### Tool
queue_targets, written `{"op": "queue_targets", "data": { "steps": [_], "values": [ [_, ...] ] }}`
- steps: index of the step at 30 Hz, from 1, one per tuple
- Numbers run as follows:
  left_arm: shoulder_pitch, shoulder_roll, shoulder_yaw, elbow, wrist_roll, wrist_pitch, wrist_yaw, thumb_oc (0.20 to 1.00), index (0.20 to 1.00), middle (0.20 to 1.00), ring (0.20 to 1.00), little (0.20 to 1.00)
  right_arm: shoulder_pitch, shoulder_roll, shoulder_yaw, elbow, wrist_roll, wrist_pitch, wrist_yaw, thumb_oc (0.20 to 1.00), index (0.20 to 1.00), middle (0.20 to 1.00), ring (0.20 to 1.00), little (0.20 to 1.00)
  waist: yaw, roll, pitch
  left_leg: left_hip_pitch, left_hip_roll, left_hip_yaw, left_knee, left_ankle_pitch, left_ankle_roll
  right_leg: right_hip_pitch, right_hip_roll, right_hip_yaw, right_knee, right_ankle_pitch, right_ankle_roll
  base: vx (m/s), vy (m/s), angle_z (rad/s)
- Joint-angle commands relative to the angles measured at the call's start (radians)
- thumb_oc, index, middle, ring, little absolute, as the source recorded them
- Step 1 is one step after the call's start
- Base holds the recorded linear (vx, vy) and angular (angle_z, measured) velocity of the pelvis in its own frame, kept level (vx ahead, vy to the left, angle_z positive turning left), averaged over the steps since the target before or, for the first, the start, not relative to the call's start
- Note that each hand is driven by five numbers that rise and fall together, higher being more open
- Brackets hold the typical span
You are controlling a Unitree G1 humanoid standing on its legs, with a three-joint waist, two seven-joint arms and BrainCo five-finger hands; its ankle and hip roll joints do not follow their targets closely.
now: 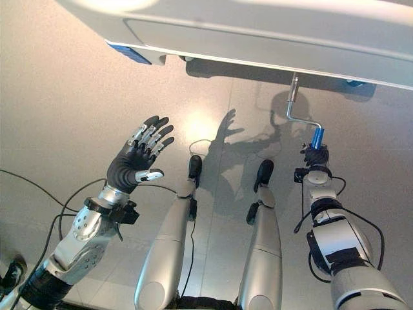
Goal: Raise the hospital bed
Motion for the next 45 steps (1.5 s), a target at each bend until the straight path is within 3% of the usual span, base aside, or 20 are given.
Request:
{"op": "queue_targets", "data": {
  "steps": [1, 14, 15, 16, 20, 22, 24, 26, 28, 34, 40, 43, 44, 45],
  "values": [
    [-0.031, -0.033, 0.011, -0.035, 0.056, -0.028, 0.012, 1.000, 1.000, 1.000, 1.000, 1.000, 0.007, -0.051, 0.067, -0.016, -0.049, 0.024, 0.017, 0.200, 0.200, 0.200, 0.200, 0.200, -0.011, 0.108, -0.020, -0.003, -0.004, -0.023, -0.025, 0.035, -0.012, 0.022, 0.007, -0.011, 0.108, -0.098, 0.032, -0.01, 0.031, 0.05],
    [-0.288, 0.080, -0.104, 0.098, 0.214, -0.028, 0.048, 1.000, 1.000, 1.000, 1.000, 1.000, 0.012, 0.127, 0.125, -0.088, -0.039, 0.013, 0.056, 0.200, 0.200, 0.200, 0.200, 0.200, -0.035, 0.093, -0.020, -0.032, -0.013, -0.008, -0.003, 0.034, -0.005, 0.004, 0.001, 0.005, 0.097, -0.078, 0.038, -0.01, 0.038, -0.01],
    [-0.286, 0.071, -0.099, 0.107, 0.208, -0.028, 0.046, 1.000, 1.000, 1.000, 1.000, 1.000, 0.022, 0.138, 0.120, -0.096, -0.019, 0.007, 0.065, 0.733, 0.733, 0.733, 0.733, 0.733, -0.038, 0.091, -0.020, -0.033, -0.014, -0.006, 0.000, 0.033, -0.005, 0.004, 0.001, 0.006, 0.093, -0.074, 0.038, -0.02, 0.052, -0.05],
    [-0.286, 0.062, -0.104, 0.114, 0.206, -0.025, 0.044, 1.000, 1.000, 1.000, 1.000, 1.000, 0.027, 0.141, 0.117, -0.098, -0.014, 0.007, 0.067, 1.000, 1.000, 1.000, 1.000, 1.000, -0.041, 0.090, -0.020, -0.030, -0.014, -0.005, -0.001, 0.033, -0.005, 0.007, 0.000, 0.007, 0.090, -0.072, 0.038, -0.02, 0.038, -0.06],
    [-0.286, 0.047, -0.123, 0.133, 0.213, -0.016, 0.028, 1.000, 1.000, 1.000, 1.000, 1.000, 0.039, 0.149, 0.119, -0.094, -0.021, 0.011, 0.074, 1.000, 1.000, 1.000, 1.000, 1.000, -0.046, 0.086, -0.020, -0.010, -0.012, 0.002, -0.008, 0.035, -0.005, 0.027, 0.001, 0.009, 0.074, -0.063, 0.040, -0.02, 0.047, -0.04],
    [-0.263, 0.002, -0.131, 0.191, 0.190, -0.004, 0.013, 1.000, 1.000, 1.000, 1.000, 1.000, 0.055, 0.151, 0.113, -0.090, -0.030, 0.016, 0.077, 1.000, 1.000, 1.000, 1.000, 1.000, -0.052, 0.079, -0.020, 0.011, -0.009, 0.005, -0.022, 0.040, -0.007, 0.050, 0.000, 0.006, 0.054, -0.057, 0.042, -0.01, 0.017, -0.01],
    [-0.185, -0.135, -0.136, 0.402, 0.167, 0.033, -0.013, 1.000, 1.000, 1.000, 1.000, 1.000, 0.101, 0.163, 0.086, -0.087, -0.030, 0.020, 0.076, 1.000, 1.000, 1.000, 1.000, 1.000, -0.061, 0.067, -0.020, 0.084, -0.008, 0.010, -0.073, 0.055, -0.007, 0.116, 0.001, 0.002, 0.013, -0.041, 0.045, 0.00, 0.000, 0.00],
    [-0.163, -0.157, -0.140, 0.472, 0.201, 0.042, -0.016, 1.000, 1.000, 1.000, 1.000, 1.000, 0.120, 0.169, 0.081, -0.081, -0.042, 0.025, 0.076, 1.000, 1.000, 1.000, 1.000, 1.000, -0.063, 0.068, -0.020, 0.120, -0.009, 0.015, -0.091, 0.057, -0.007, 0.149, -0.003, 0.000, -0.002, -0.037, 0.046, 0.00, 0.022, -0.05],
    [-0.110, -0.204, -0.138, 0.672, 0.296, 0.068, -0.033, 1.000, 1.000, 1.000, 1.000, 1.000, 0.187, 0.182, 0.063, -0.065, -0.097, 0.038, 0.088, 1.000, 1.000, 1.000, 1.000, 1.000, -0.077, 0.056, -0.020, 0.222, -0.006, 0.025, -0.120, 0.055, -0.004, 0.250, -0.005, 0.000, -0.044, -0.027, 0.053, 0.02, 0.048, -0.07],
    [-0.079, -0.257, -0.144, 0.909, 0.469, 0.088, -0.038, 1.000, 1.000, 1.000, 1.000, 1.000, 0.324, 0.191, 0.017, -0.052, -0.149, 0.041, 0.099, 1.000, 1.000, 1.000, 1.000, 1.000, -0.110, 0.029, -0.020, 0.368, 0.000, 0.035, -0.145, 0.044, -0.002, 0.403, -0.006, -0.009, -0.095, -0.017, 0.060, 0.04, 0.024, -0.04],
    [-0.040, -0.329, -0.030, 1.163, 0.564, 0.126, -0.026, 1.000, 1.000, 1.000, 1.000, 1.000, 0.456, 0.189, -0.023, -0.070, -0.198, 0.041, 0.127, 1.000, 1.000, 1.000, 1.000, 1.000, -0.133, -0.004, -0.020, 0.563, 0.018, 0.043, -0.197, 0.035, -0.009, 0.599, 0.004, -0.029, -0.168, -0.008, 0.064, 0.05, -0.013, -0.06],
    [-0.011, -0.343, 0.020, 1.254, 0.611, 0.136, -0.023, 1.000, 1.000, 1.000, 1.000, 1.000, 0.517, 0.186, -0.029, -0.065, -0.239, 0.053, 0.147, 1.000, 1.000, 1.000, 1.000, 1.000, -0.136, -0.017, -0.074, 0.632, 0.026, 0.047, -0.236, 0.038, -0.011, 0.673, 0.012, -0.040, -0.225, 0.009, 0.067, 0.08, -0.031, -0.08],
    [0.013, -0.352, 0.058, 1.302, 0.630, 0.141, -0.020, 1.000, 1.000, 1.000, 1.000, 1.000, 0.562, 0.188, -0.048, -0.052, -0.254, 0.059, 0.160, 1.000, 1.000, 1.000, 1.000, 1.000, -0.136, -0.021, -0.127, 0.665, 0.032, 0.052, -0.258, 0.039, -0.013, 0.708, 0.011, -0.049, -0.256, 0.020, 0.068, 0.04, -0.020, -0.08],
    [0.014, -0.352, 0.058, 1.302, 0.630, 0.141, -0.020, 1.000, 1.000, 1.000, 1.000, 1.000, 0.563, 0.188, -0.048, -0.052, -0.254, 0.059, 0.160, 1.000, 1.000, 1.000, 1.000, 1.000, -0.136, -0.021, -0.127, 0.667, 0.033, 0.052, -0.259, 0.039, -0.013, 0.710, 0.012, -0.050, -0.257, 0.020, 0.068, 0.08, -0.044, -0.06]
  ]
}}
